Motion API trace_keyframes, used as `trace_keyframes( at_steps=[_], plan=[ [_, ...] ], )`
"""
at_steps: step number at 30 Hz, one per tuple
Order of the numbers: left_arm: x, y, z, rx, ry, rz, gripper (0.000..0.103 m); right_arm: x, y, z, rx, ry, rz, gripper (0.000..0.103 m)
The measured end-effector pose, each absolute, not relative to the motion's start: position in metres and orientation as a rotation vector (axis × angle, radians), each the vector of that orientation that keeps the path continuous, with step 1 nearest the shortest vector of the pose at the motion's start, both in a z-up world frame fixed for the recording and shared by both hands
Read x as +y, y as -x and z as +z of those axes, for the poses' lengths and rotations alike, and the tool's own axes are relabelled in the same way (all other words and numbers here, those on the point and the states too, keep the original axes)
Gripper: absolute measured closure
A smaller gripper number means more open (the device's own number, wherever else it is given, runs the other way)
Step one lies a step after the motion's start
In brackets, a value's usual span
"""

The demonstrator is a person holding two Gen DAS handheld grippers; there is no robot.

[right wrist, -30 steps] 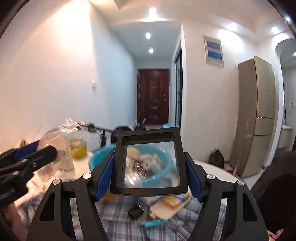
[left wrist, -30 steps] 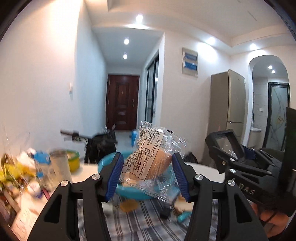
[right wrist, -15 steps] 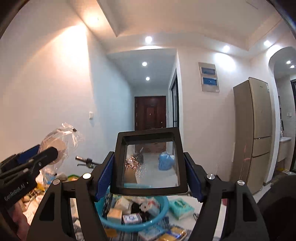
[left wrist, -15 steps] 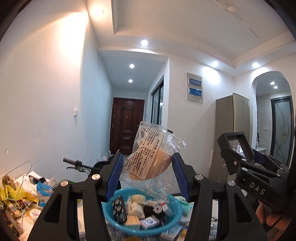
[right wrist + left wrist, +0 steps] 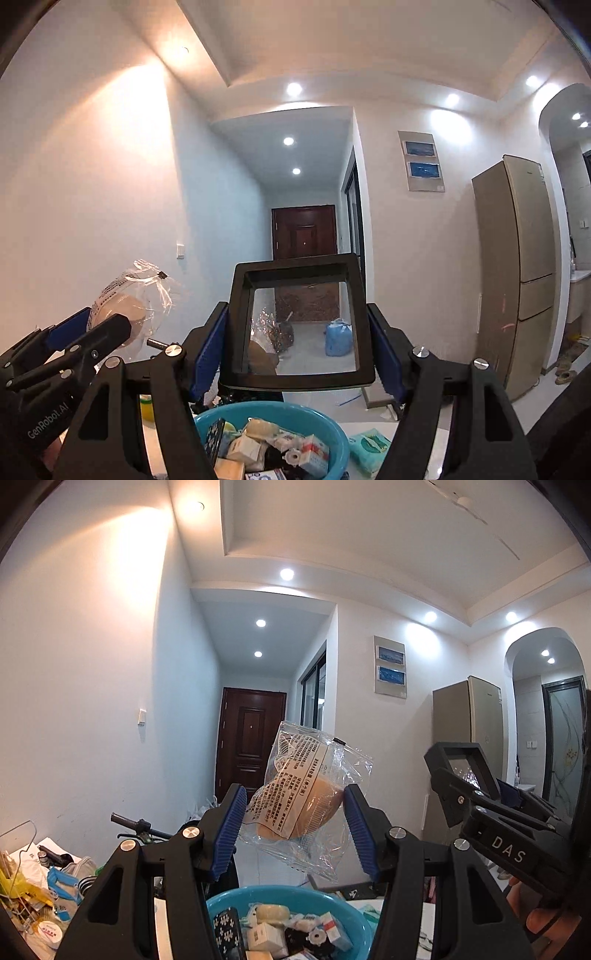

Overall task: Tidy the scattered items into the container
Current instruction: 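Carry the bagged roll with the left tool while the right tool carries the black frame toward the basin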

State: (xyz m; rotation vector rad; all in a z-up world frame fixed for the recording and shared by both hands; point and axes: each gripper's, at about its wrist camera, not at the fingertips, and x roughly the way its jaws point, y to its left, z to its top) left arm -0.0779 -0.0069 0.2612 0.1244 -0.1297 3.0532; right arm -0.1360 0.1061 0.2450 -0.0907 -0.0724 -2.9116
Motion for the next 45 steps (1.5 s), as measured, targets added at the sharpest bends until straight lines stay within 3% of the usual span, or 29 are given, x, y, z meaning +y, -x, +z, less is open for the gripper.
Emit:
trace_keyframes(
  at_steps=[18, 37, 45],
  plan=[
    [-0.002, 0.145, 0.266, -0.116, -0.121, 3.029, 0.046, 0.117, 0.184, 0.245, -0.116, 0.117, -2.947, 0.033],
    [-0.050, 0.169, 0.247, -0.311, -0.077, 3.071, 0.046, 0.112, 0.229, 0.216, -0.126, -0.030, -2.947, 0.033],
    [-0.047, 0.184, 0.242, -0.296, -0.010, 3.065, 0.046, 0.107, 0.248, 0.209, -0.098, -0.097, -2.930, 0.033]
  ],
)
